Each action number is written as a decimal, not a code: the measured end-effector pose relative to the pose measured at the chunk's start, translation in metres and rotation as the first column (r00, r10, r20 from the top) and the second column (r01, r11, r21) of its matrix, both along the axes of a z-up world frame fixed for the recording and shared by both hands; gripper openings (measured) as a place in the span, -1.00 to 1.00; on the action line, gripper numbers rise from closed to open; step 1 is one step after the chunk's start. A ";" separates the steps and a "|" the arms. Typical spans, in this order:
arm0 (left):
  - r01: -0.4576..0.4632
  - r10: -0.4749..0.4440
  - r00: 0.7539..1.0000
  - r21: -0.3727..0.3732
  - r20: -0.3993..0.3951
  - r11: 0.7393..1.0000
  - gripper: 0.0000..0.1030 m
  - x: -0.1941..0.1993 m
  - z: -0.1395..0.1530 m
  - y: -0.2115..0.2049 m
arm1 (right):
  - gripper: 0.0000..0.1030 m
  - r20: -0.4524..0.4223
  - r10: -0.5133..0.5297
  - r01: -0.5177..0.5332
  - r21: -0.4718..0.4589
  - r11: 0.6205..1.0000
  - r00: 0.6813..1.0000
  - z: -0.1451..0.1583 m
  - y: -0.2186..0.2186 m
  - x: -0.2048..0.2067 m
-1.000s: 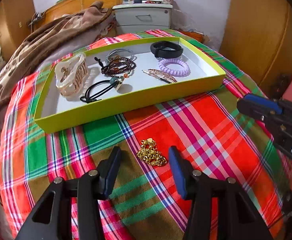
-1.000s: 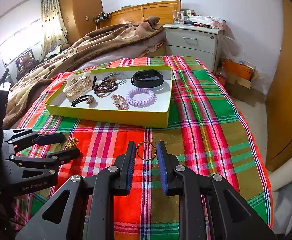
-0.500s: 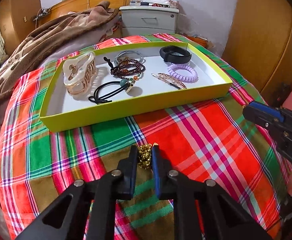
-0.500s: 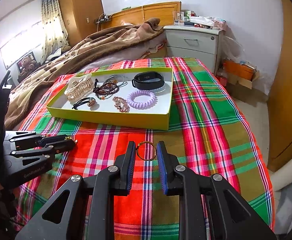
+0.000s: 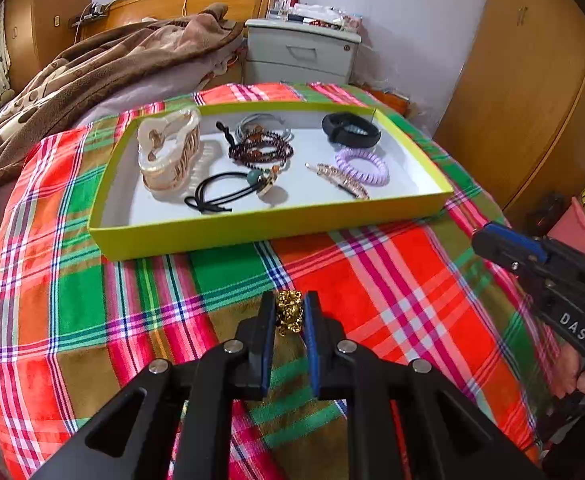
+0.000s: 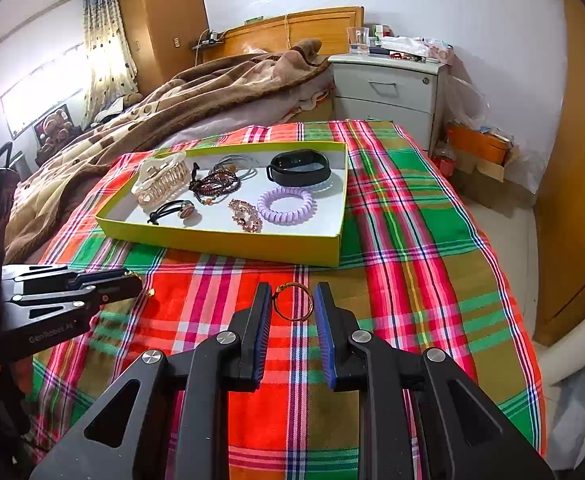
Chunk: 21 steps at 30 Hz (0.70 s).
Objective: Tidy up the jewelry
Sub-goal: 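Carry the gold ring with the right gripper while the left gripper carries the gold chain into the box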
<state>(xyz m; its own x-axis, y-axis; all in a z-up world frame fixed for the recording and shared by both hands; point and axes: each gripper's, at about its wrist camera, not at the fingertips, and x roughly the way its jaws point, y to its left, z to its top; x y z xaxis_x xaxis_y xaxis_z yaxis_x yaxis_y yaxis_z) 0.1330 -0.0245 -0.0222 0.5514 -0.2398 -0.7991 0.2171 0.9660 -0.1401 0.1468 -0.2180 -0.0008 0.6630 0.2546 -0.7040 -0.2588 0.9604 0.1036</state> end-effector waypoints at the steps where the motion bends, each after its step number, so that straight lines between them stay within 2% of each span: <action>1: 0.001 -0.001 1.000 -0.004 0.005 1.000 -0.72 -0.001 0.002 0.001 | -0.56 0.002 0.001 -0.001 -0.001 1.000 1.000 0.001 0.001 0.000; 13: -0.001 0.004 0.998 -0.046 0.066 0.999 -0.72 0.000 0.033 0.014 | -0.56 0.042 0.000 0.001 -0.010 1.000 0.999 0.021 0.005 0.003; 21: 0.000 0.006 0.994 -0.050 0.109 0.999 -0.72 0.021 0.058 0.025 | -0.56 0.059 0.012 -0.012 0.003 1.000 0.998 0.036 0.013 0.025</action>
<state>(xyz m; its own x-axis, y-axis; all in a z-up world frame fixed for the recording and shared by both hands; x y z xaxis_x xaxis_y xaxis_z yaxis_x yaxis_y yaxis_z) 0.1539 0.0000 0.0361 0.6355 -0.2759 -0.7211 0.2310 0.9591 -0.1634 0.1719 -0.2054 0.0354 0.7002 0.2652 -0.6628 -0.2763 0.9568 0.0910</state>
